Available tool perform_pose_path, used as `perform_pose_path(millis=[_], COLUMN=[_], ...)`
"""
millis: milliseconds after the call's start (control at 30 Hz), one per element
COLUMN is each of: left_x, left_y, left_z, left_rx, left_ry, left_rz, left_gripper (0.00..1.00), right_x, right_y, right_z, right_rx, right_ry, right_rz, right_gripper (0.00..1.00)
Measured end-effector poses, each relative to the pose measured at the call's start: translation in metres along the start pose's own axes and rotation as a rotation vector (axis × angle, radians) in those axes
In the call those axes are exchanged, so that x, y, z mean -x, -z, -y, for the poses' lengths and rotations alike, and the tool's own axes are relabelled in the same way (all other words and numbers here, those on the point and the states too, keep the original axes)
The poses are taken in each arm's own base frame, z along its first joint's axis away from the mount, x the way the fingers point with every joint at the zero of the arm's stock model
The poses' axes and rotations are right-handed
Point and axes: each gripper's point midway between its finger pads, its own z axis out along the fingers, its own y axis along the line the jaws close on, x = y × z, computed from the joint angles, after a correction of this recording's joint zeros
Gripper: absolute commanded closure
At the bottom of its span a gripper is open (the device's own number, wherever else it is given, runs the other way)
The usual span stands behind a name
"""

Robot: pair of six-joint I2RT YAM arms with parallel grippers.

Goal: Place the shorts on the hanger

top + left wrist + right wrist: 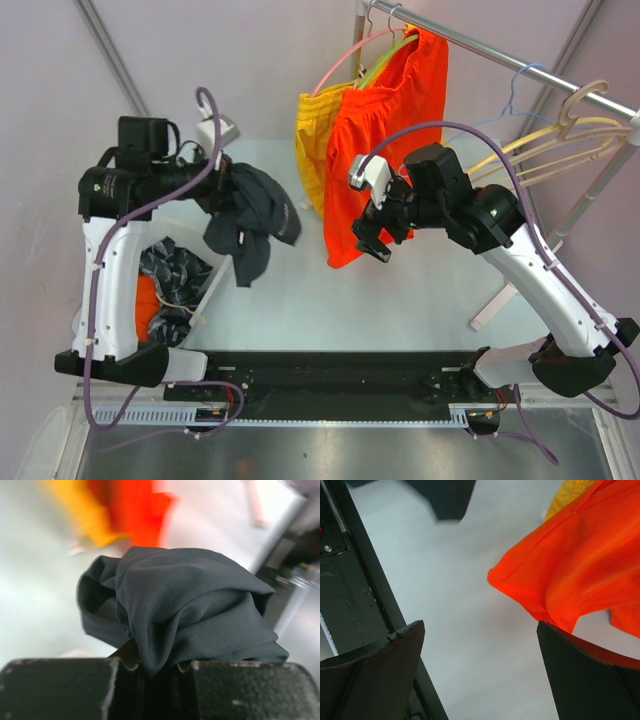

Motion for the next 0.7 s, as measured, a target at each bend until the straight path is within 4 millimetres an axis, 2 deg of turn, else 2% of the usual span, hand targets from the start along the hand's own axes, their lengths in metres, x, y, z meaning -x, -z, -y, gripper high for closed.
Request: perform_pose_path(millis=[100,167,200,300,333,367,400,467,533,567,600,700], left_x=[-0.002,-0.008,-0.015,-0.043,-0.051,-0.062,-0.072,-0.087,-0.098,-0.102,-0.103,-0.098], left_y=[-0.008,-0.012,-0.016,-0.035,-0.041,-0.051,-0.061,-0.077,-0.09,-0.095,-0.098,-0.101], left_z=[0.049,0.062,0.067,0.074,0.076,0.078,0.082,0.09,0.099,0.102,0.099,0.079], left_rx=[-0.199,-0.278,-0.314,-0.375,-0.383,-0.382,-0.382,-0.374,-0.369,-0.36,-0.341,-0.258], left_ry=[-0.047,-0.053,-0.044,-0.006,-0.001,-0.014,-0.037,-0.09,-0.138,-0.154,-0.165,-0.164], left_rz=[-0.005,-0.015,-0.03,-0.118,-0.147,-0.189,-0.228,-0.285,-0.324,-0.339,-0.344,-0.317], left_gripper=[0.71,0.73,0.78,0.83,0.81,0.73,0.52,0.27,0.22,0.05,0.0,0.0], right_x=[-0.002,-0.005,-0.006,-0.014,-0.016,-0.018,-0.02,-0.025,-0.029,-0.031,-0.033,-0.038], right_y=[0.003,0.005,0.006,0.01,0.01,0.011,0.012,0.013,0.014,0.015,0.016,0.021], right_z=[0.002,0.003,0.003,0.003,0.003,0.003,0.003,0.003,0.003,0.002,0.002,-0.003], right_rx=[-0.003,-0.003,-0.003,-0.005,-0.007,-0.008,-0.009,-0.009,-0.009,-0.008,-0.007,0.003], right_ry=[0.001,-0.002,-0.005,-0.008,-0.009,-0.008,-0.007,-0.004,-0.005,-0.006,-0.005,0.005], right_rz=[0.001,0.0,-0.001,-0.011,-0.014,-0.018,-0.02,-0.03,-0.039,-0.043,-0.046,-0.045], right_gripper=[0.0,0.0,0.0,0.0,0.0,0.0,0.0,0.0,0.0,0.0,0.0,0.0])
